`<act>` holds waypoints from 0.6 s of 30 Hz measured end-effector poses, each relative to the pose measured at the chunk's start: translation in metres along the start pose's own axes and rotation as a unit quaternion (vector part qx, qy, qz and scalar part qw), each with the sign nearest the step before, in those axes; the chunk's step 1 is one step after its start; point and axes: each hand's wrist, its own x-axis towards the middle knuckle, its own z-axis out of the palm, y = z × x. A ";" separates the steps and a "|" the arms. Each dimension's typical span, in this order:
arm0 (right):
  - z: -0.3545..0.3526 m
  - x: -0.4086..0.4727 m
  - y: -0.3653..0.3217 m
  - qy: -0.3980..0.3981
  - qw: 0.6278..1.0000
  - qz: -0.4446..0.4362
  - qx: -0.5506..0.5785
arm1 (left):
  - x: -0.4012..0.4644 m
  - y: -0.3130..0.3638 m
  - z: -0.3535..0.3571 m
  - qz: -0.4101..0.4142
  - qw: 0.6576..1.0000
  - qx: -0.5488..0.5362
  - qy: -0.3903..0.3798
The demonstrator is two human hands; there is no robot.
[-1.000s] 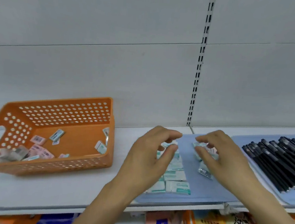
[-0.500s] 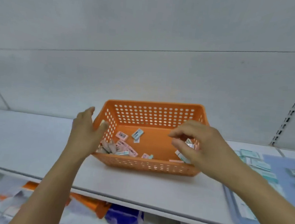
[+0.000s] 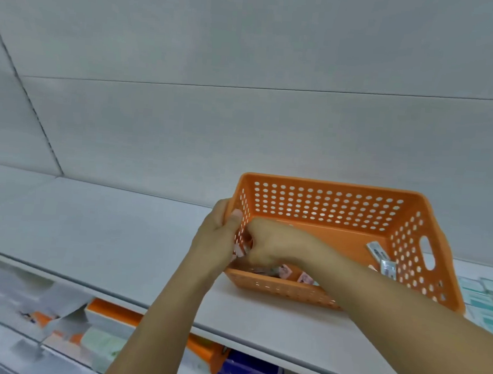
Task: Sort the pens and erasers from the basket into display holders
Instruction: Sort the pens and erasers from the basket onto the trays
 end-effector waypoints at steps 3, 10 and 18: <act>0.001 0.003 -0.003 -0.016 1.000 0.008 -0.012 | 0.000 -0.002 0.000 0.003 1.000 -0.011 -0.002; -0.001 0.001 -0.006 -0.056 0.997 0.058 0.011 | 0.002 -0.001 0.000 0.010 1.000 -0.025 -0.007; -0.005 0.004 -0.004 -0.087 0.989 0.101 0.068 | 0.002 -0.002 0.001 0.008 0.999 -0.031 -0.016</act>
